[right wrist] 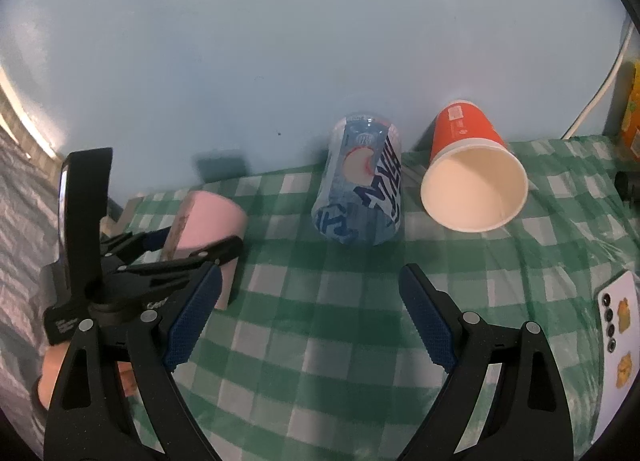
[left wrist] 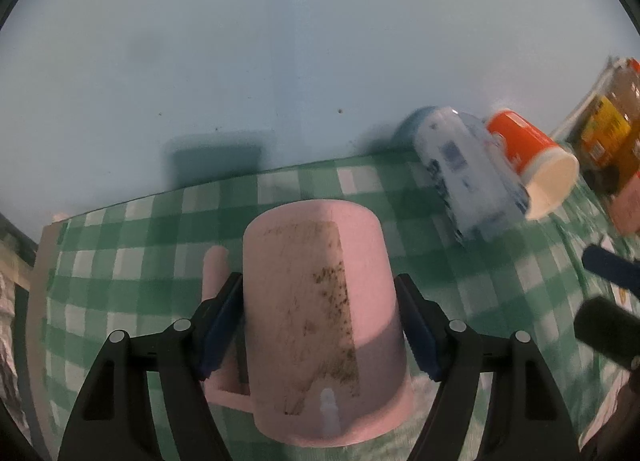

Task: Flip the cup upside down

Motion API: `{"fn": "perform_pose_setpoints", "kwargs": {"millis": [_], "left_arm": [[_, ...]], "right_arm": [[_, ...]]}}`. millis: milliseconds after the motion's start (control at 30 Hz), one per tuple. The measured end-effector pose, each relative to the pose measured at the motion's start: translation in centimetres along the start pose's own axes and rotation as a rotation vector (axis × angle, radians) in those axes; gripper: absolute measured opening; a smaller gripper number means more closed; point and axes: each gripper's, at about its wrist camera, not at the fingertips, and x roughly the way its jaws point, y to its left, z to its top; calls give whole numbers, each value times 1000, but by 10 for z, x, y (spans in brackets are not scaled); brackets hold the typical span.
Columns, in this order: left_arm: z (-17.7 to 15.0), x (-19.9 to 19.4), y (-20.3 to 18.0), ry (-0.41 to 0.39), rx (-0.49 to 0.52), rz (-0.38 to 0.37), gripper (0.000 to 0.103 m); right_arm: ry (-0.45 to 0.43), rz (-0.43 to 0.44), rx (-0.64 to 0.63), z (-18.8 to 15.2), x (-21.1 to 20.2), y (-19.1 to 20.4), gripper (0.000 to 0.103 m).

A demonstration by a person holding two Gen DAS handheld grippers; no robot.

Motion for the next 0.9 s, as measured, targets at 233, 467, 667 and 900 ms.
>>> {"fn": "perform_pose_setpoints", "kwargs": {"millis": [233,467,667,900], "left_arm": [[-24,-25,-31,6,115,-30,75],[-49,-43,-63,8,216,-71,75],[-67,-61,-87,1,278,-116,75],[-87,-66,-110,14,335,-146,75]], "right_arm": [[-17,13,-30,-19,-27,0,90],[-47,37,-46,-38,-48,-1,90],[-93,45,-42,-52,-73,-6,90],[-94,60,-35,-66,-82,-15,90]]}}
